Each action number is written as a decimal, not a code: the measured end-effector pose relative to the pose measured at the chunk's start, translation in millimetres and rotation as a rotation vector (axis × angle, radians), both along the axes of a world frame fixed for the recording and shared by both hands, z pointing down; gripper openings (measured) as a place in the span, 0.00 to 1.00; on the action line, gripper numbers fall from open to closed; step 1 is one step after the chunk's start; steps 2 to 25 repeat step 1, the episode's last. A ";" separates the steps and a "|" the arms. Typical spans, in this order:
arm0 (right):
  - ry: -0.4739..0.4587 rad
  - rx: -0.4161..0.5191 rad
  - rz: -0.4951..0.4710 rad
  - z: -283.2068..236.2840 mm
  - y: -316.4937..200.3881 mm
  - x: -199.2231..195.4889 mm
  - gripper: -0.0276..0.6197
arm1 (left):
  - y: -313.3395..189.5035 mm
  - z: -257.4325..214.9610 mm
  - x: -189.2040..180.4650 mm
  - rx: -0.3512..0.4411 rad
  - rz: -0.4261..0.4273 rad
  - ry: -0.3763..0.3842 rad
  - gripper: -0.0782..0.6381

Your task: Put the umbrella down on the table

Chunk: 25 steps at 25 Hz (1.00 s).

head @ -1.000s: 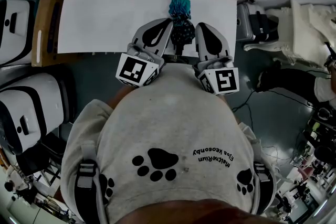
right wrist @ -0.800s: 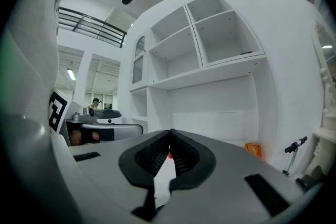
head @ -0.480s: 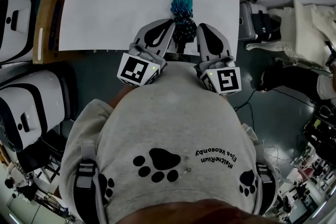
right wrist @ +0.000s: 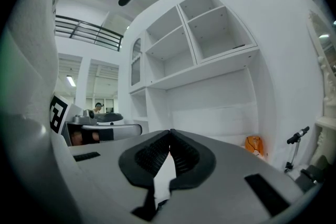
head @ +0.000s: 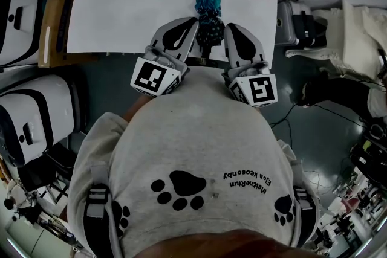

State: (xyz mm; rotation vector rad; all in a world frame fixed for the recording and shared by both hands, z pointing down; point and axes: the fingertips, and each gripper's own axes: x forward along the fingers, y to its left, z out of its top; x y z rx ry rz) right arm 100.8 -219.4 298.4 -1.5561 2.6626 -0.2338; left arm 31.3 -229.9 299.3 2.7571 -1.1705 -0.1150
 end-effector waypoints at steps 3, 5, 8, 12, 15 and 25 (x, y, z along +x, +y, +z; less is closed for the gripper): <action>-0.003 -0.002 -0.001 0.0 0.4 2.7 0.09 | 0.4 -0.2 2.0 0.002 -0.002 0.000 0.13; -0.003 -0.002 -0.001 0.0 0.4 2.7 0.09 | 0.4 -0.2 2.0 0.002 -0.002 0.000 0.13; -0.003 -0.002 -0.001 0.0 0.4 2.7 0.09 | 0.4 -0.2 2.0 0.002 -0.002 0.000 0.13; -0.003 -0.002 -0.001 0.0 0.4 2.7 0.09 | 0.4 -0.2 2.0 0.002 -0.002 0.000 0.13; -0.003 -0.002 -0.001 0.0 0.4 2.7 0.09 | 0.4 -0.2 2.0 0.002 -0.002 0.000 0.13; -0.003 -0.002 -0.001 0.0 0.4 2.7 0.09 | 0.4 -0.2 2.0 0.002 -0.002 0.000 0.13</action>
